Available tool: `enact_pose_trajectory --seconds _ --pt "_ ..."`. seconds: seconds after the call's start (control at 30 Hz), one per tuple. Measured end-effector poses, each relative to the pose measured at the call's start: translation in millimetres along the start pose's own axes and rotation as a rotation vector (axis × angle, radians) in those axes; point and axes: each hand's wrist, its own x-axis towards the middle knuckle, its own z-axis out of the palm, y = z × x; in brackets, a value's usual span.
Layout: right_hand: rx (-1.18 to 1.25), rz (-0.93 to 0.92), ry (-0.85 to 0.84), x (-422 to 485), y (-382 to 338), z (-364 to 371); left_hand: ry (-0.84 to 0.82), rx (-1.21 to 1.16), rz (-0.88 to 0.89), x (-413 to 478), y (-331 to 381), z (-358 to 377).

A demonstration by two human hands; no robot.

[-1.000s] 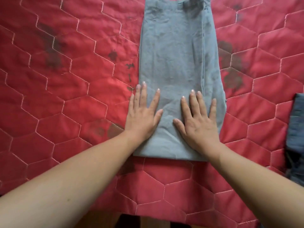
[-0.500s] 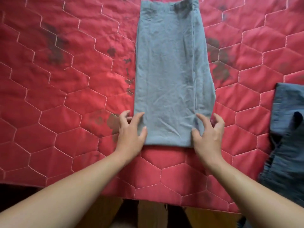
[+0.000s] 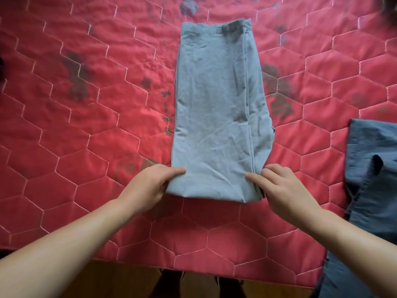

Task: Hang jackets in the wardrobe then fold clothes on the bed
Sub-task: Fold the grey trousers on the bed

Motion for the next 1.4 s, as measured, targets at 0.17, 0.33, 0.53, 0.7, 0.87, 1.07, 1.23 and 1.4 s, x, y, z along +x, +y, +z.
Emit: enact_pose_trajectory --seconds 0.17,0.33,0.53,0.7,0.87,1.07,1.23,1.4 --pt "0.039 0.049 0.246 18 12 -8 0.227 -0.148 0.048 26 9 -17" --pt "0.732 0.433 0.29 73 22 -51 0.433 -0.558 -0.196 84 26 -57" --pt "1.253 0.684 0.079 162 72 -74 0.316 -1.078 -0.507 173 9 -76" --pt "1.147 0.732 -0.31 161 98 -59 0.065 -1.087 -0.593 165 -13 -58" --pt "1.306 0.704 -0.045 169 91 -76 0.23 -0.963 -0.35 172 -2 -84" --pt "1.428 0.729 -0.016 230 118 -105 0.082 -1.144 -0.511 224 -21 -116" --pt "1.375 0.905 -0.381 216 120 -79 -0.141 -1.114 -0.637 197 -35 -93" --pt "1.388 0.727 0.021 257 125 -106 0.26 -1.094 -0.39 242 -25 -123"
